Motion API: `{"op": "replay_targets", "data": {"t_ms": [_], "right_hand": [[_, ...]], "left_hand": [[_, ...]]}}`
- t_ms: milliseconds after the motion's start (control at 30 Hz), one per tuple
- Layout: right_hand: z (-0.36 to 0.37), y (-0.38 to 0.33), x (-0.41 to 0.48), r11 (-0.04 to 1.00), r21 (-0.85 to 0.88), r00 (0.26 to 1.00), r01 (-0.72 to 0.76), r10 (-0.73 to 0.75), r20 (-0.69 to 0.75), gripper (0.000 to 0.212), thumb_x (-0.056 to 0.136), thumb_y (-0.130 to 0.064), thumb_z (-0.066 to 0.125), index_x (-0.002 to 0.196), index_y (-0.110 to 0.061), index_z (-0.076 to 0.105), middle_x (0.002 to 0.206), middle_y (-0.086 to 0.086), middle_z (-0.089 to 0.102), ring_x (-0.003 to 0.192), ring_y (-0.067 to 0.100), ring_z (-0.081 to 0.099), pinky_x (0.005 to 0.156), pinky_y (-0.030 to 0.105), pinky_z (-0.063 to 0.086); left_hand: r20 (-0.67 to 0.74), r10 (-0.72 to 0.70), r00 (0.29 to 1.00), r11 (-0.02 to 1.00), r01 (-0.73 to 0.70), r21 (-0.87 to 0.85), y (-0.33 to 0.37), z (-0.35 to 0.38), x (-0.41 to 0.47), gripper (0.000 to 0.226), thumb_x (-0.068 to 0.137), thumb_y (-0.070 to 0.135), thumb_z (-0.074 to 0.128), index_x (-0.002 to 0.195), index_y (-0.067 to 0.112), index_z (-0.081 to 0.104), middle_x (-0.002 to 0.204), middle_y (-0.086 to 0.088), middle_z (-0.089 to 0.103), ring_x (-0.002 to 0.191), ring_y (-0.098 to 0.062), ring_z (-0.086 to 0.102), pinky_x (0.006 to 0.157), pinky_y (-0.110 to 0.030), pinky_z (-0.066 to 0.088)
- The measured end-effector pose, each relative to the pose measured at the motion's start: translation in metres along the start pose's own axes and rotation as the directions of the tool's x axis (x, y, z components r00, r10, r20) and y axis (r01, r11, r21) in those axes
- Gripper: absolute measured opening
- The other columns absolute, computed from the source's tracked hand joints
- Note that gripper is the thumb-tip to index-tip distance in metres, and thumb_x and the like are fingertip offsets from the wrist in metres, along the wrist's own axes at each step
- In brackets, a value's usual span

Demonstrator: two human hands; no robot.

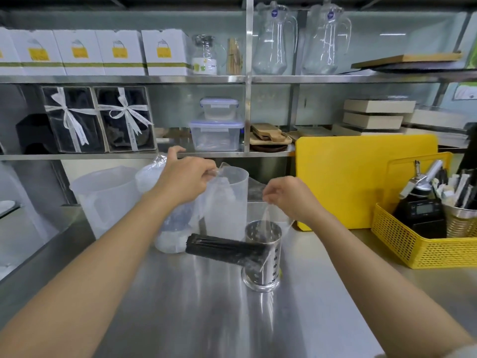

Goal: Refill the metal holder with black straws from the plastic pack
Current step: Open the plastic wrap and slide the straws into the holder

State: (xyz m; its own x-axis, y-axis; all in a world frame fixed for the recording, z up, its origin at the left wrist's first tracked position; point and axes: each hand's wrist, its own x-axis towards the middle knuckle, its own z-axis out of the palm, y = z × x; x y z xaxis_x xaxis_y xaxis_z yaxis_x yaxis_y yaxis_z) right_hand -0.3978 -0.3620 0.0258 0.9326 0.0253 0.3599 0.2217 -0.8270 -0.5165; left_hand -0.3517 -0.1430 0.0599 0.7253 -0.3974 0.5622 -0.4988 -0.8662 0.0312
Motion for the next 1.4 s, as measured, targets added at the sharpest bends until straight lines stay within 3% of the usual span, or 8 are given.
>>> {"op": "replay_targets", "data": {"t_ms": [167,400,633,767,933,1067,1267,1400], "right_hand": [[-0.005,-0.011,0.002,0.981,-0.188,0.998,0.050,-0.044,0.038,0.008,0.087,-0.015,0.057,0.082,-0.017,0.064,0.082,-0.001,0.062,0.085,0.022,0.060,0.067,0.031,0.043],[0.000,-0.010,0.003,0.945,-0.309,0.972,0.109,-0.167,-0.165,0.016,0.092,-0.015,0.051,0.094,-0.011,0.067,0.087,0.006,0.070,0.081,0.025,0.059,0.067,0.030,0.036],[0.005,-0.006,0.001,0.963,-0.261,0.986,0.069,-0.107,-0.132,0.016,0.091,-0.015,0.051,0.091,-0.010,0.066,0.084,0.008,0.068,0.079,0.026,0.058,0.058,0.028,0.034],[0.005,-0.004,0.000,0.972,-0.220,0.990,0.077,-0.100,-0.095,0.015,0.089,-0.011,0.052,0.090,-0.011,0.067,0.087,0.008,0.069,0.080,0.025,0.058,0.062,0.031,0.041],[0.006,-0.002,0.001,0.983,-0.161,0.989,0.089,-0.107,-0.106,0.017,0.087,-0.007,0.052,0.088,-0.012,0.069,0.087,0.007,0.071,0.081,0.027,0.061,0.069,0.040,0.051],[-0.002,0.015,-0.004,0.996,-0.077,0.989,0.037,-0.048,-0.139,0.012,0.086,-0.009,0.057,0.087,-0.010,0.069,0.086,0.007,0.070,0.082,0.025,0.060,0.072,0.041,0.052],[-0.009,0.029,-0.008,0.998,0.066,0.985,-0.016,0.028,-0.171,0.009,0.083,-0.007,0.061,0.084,-0.010,0.070,0.077,0.002,0.063,0.070,0.013,0.055,0.062,0.025,0.044],[-0.007,0.029,-0.013,1.000,0.002,0.991,-0.014,0.014,-0.137,0.009,0.085,-0.010,0.060,0.085,-0.010,0.069,0.076,0.003,0.063,0.076,0.023,0.060,0.072,0.040,0.053]], "left_hand": [[-0.060,-0.073,0.995,0.997,0.073,-0.012,-0.011,-0.009,-0.002,0.020,0.091,0.012,0.048,0.086,0.017,0.067,0.090,0.003,0.071,0.099,-0.019,0.055,0.101,-0.028,0.011],[-0.031,-0.173,0.985,0.984,0.171,-0.049,-0.010,-0.006,-0.012,0.019,0.090,0.013,0.051,0.090,0.017,0.069,0.092,0.002,0.070,0.100,-0.022,0.055,0.104,-0.032,0.020],[0.001,-0.222,0.975,0.972,0.221,-0.078,-0.004,-0.005,-0.015,0.017,0.089,0.013,0.051,0.091,0.018,0.067,0.097,-0.001,0.069,0.097,-0.026,0.057,0.093,-0.033,0.032],[0.117,-0.156,0.981,0.988,0.157,0.004,0.000,0.000,-0.019,0.016,0.087,0.013,0.046,0.085,0.022,0.059,0.097,-0.005,0.067,0.084,-0.026,0.053,0.077,-0.033,0.035],[0.152,0.007,0.988,0.999,-0.013,0.038,0.019,0.010,-0.017,0.023,0.093,0.030,0.047,0.114,0.026,0.057,0.108,-0.006,0.066,0.092,-0.029,0.059,0.071,-0.031,0.037],[0.170,0.051,0.984,0.998,-0.058,0.035,0.021,0.011,-0.018,0.017,0.094,0.022,0.044,0.095,0.020,0.061,0.108,-0.004,0.062,0.085,-0.023,0.055,0.067,-0.028,0.032],[0.050,0.202,0.978,0.931,-0.208,0.301,0.045,0.009,-0.025,0.049,0.077,0.001,0.048,0.123,0.013,0.038,0.114,-0.009,0.059,0.101,-0.030,0.056,0.084,-0.037,0.035],[-0.069,0.230,0.971,0.966,-0.219,0.139,0.072,0.028,-0.038,0.061,0.076,0.042,0.054,0.124,0.008,0.037,0.096,-0.009,0.067,0.088,-0.026,0.064,0.089,-0.044,0.044]]}}
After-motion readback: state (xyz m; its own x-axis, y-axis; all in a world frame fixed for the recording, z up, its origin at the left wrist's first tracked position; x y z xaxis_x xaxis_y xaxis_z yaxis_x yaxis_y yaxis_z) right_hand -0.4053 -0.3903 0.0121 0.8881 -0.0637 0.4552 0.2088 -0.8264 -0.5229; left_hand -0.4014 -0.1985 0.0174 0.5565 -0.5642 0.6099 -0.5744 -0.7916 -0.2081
